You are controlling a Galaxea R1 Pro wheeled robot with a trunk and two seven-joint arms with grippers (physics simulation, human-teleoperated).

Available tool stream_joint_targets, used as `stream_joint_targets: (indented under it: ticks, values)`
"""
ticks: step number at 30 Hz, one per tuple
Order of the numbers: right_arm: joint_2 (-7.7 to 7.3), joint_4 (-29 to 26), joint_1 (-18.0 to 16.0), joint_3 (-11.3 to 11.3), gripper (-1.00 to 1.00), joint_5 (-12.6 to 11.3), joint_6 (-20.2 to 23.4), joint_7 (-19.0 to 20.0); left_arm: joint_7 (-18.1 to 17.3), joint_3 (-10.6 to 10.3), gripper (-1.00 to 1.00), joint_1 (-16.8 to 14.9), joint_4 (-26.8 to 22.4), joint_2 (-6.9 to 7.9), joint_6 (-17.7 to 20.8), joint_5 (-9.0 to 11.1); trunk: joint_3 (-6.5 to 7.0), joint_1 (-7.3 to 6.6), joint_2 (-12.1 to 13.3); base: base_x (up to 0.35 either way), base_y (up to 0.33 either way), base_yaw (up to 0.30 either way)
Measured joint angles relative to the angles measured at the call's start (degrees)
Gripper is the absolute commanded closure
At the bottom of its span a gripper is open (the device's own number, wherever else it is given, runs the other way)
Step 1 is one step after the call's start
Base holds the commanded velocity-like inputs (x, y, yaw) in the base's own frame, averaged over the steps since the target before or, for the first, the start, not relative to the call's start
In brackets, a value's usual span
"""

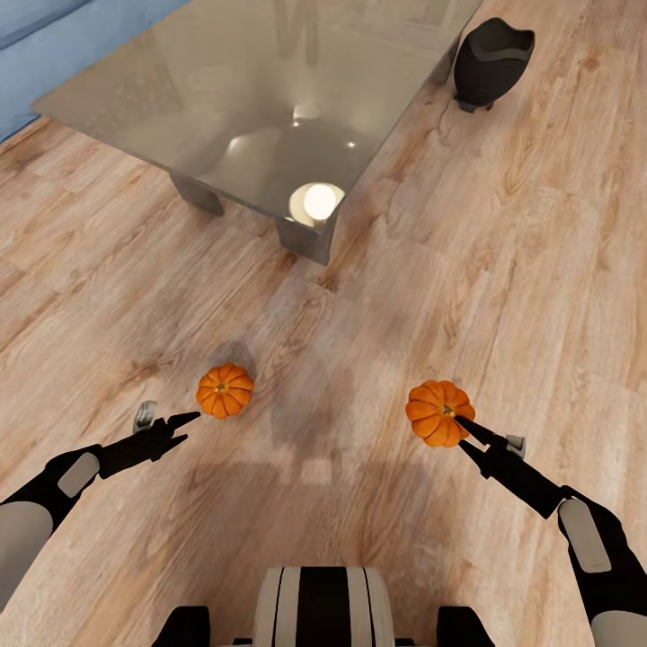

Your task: Place each of the two pumpkins and all three candles from the living room inside a cabinet in the living room (use any cabinet), then make sure every cabinet is closed, and position the cauldron so it is next to a table in the living room.

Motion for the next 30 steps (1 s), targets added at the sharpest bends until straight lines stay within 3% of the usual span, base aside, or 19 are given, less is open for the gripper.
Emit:
stream_joint_targets:
  ticks: [30]
  values:
    - [0.09, 0.0, 0.0, 1.0, 1.0, 0.0, 0.0, 0.0, 0.0, 0.0, -1.0, 0.0, 0.0, 0.09, 0.0, 0.0, 0.0, -0.01, 0.0, 0.065, -0.02, 0.0]
